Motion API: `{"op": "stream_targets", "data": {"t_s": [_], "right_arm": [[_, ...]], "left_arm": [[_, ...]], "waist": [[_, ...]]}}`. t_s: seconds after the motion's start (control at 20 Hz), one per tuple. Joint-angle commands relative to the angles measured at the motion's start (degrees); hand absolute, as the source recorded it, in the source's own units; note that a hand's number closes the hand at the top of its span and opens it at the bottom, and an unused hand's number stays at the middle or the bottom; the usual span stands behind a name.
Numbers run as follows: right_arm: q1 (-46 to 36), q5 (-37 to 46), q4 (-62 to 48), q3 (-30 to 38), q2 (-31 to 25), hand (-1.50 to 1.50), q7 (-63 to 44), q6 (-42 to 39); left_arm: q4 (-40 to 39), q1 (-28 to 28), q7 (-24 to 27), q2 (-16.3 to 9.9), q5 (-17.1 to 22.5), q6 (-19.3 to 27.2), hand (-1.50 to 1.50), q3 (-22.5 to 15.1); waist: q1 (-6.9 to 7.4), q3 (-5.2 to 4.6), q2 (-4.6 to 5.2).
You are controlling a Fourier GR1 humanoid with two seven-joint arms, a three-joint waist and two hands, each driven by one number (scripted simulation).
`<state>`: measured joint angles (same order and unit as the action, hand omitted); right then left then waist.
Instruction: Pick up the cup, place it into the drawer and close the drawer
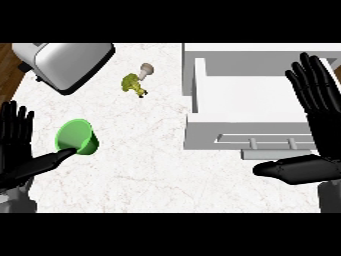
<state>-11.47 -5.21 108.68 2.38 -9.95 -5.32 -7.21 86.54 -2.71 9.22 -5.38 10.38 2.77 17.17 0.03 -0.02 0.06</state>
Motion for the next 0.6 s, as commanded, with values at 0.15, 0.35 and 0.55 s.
{"op": "stream_targets", "data": {"t_s": [0.15, 0.35, 0.55], "right_arm": [[0.72, 1.17, 2.88, 0.09, 0.24, -1.50, -1.02, 0.08], [-1.96, 1.60, -1.00, 0.64, 1.02, -1.50, 0.20, 0.48], [-3.98, -2.39, 0.21, 3.90, -1.89, -1.50, -4.50, -1.72]], "left_arm": [[-16.44, -2.90, 8.71, -1.88, -0.82, 0.04, -1.50, 3.13], [-22.55, -0.71, 14.76, -2.71, -0.44, -3.45, -1.50, 3.37], [-31.98, -3.49, 20.21, -5.26, 1.68, -6.17, -1.50, 6.12]], "waist": [[-0.24, 0.00, -0.03], [0.00, 0.00, -0.02], [-0.09, -0.01, -0.03]]}}
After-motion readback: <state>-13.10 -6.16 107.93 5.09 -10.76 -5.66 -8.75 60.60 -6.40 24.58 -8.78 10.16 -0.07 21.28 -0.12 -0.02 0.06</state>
